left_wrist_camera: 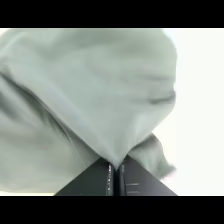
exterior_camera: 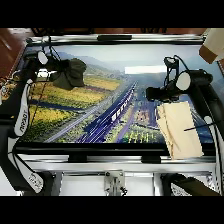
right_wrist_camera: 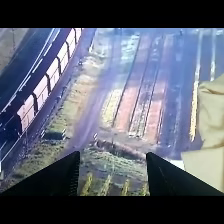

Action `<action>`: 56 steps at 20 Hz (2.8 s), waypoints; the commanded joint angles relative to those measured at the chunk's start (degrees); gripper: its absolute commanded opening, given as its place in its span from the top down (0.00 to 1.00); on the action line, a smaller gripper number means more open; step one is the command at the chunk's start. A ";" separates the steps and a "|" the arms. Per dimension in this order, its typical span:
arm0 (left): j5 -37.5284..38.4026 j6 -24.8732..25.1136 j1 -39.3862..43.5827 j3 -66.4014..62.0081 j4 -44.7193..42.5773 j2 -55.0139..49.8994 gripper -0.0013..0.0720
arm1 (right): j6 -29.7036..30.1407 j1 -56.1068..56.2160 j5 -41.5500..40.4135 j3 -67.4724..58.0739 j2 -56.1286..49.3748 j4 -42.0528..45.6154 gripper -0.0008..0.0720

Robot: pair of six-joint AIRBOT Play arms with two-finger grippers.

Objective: Fold the shirts.

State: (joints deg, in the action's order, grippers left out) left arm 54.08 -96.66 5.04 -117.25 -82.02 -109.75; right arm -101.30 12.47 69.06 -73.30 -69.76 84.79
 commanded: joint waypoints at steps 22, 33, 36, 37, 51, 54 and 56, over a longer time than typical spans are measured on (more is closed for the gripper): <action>-11.72 -13.14 44.04 41.83 2.54 35.63 0.06 | -11.65 -0.02 1.66 21.84 35.52 2.05 0.26; 25.94 -7.93 27.56 62.07 11.04 48.50 0.00 | -3.61 -0.04 -14.01 25.46 19.63 -4.17 0.26; 13.18 -9.73 32.89 74.10 19.34 49.92 0.00 | 2.67 0.02 -15.43 21.94 10.60 -10.36 0.26; 9.42 -9.99 35.01 76.72 21.44 49.44 0.00 | 5.66 0.02 -14.84 19.71 7.06 -12.76 0.26; -11.91 -2.34 43.21 81.00 37.38 36.39 0.18 | 21.38 3.43 -3.61 3.63 -20.90 -26.86 0.26; -11.87 -0.20 43.19 81.00 39.04 35.36 0.48 | 21.62 6.45 -6.21 3.61 -22.47 -26.95 0.26; -11.87 0.39 43.17 80.98 39.04 35.39 0.64 | 20.70 7.65 -9.16 3.61 -22.64 -26.93 0.26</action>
State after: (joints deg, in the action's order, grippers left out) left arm 42.92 -98.39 48.16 -36.18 -45.10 -73.93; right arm -80.75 18.11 62.83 -69.54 -91.18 58.39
